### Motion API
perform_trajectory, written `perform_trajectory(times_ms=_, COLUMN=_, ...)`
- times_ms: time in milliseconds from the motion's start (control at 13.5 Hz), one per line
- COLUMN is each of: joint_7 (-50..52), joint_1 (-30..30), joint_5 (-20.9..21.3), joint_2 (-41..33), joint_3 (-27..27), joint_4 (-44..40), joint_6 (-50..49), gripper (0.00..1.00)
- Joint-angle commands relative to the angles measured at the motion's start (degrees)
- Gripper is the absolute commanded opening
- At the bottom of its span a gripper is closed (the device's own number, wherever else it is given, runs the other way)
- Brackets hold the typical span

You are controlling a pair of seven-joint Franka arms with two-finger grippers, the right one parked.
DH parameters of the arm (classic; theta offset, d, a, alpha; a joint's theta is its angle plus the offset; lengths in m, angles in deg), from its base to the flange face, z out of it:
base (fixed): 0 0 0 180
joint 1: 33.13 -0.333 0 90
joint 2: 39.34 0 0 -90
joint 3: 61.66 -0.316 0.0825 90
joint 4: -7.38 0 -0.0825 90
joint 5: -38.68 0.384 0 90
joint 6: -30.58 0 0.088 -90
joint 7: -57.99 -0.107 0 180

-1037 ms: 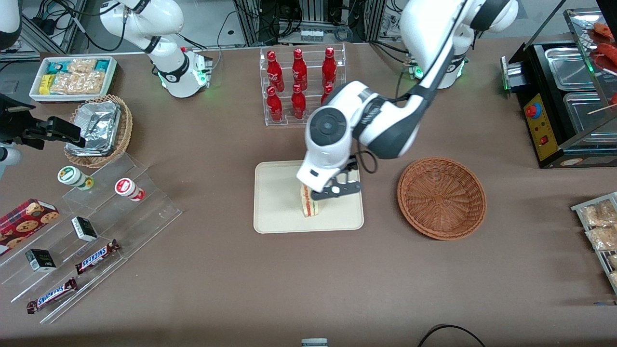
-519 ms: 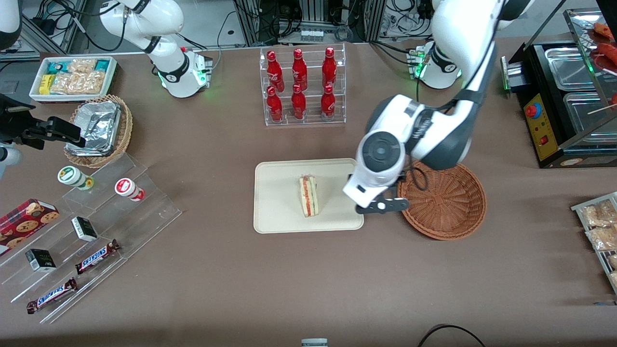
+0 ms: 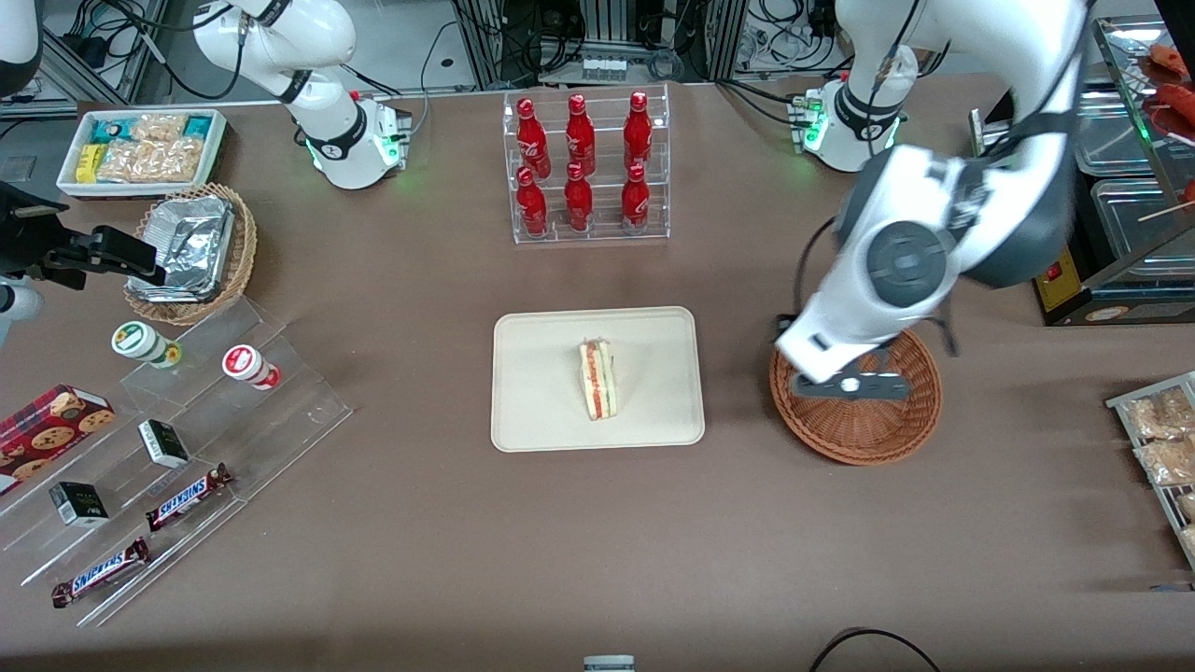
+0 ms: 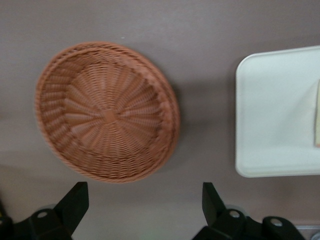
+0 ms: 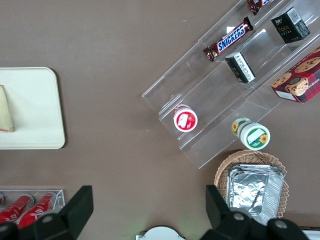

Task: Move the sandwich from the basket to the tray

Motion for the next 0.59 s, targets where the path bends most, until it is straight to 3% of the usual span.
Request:
perform_trajectory(times_ms=0, joint_7=-7.45, joint_1=-9.24, joint_5=-0.42, joint_2=-6.85, joint_3=5.71, joint_4=4.76, joint_6=-1.48, gripper=1.0)
perform_trajectory(times_ms=222, joint_7=-13.78, joint_1=-14.0, joint_5=-0.51, joint_2=-11.59, joint_3=6.52, joint_4=4.5, joint_6=-5.61, gripper=1.0)
perform_trajectory(times_ms=519, joint_7=-14.51, joint_1=-17.52, joint_5=-0.51, joint_2=-15.73, joint_3=6.35, joint_4=3.36, joint_6=-8.96, gripper=1.0)
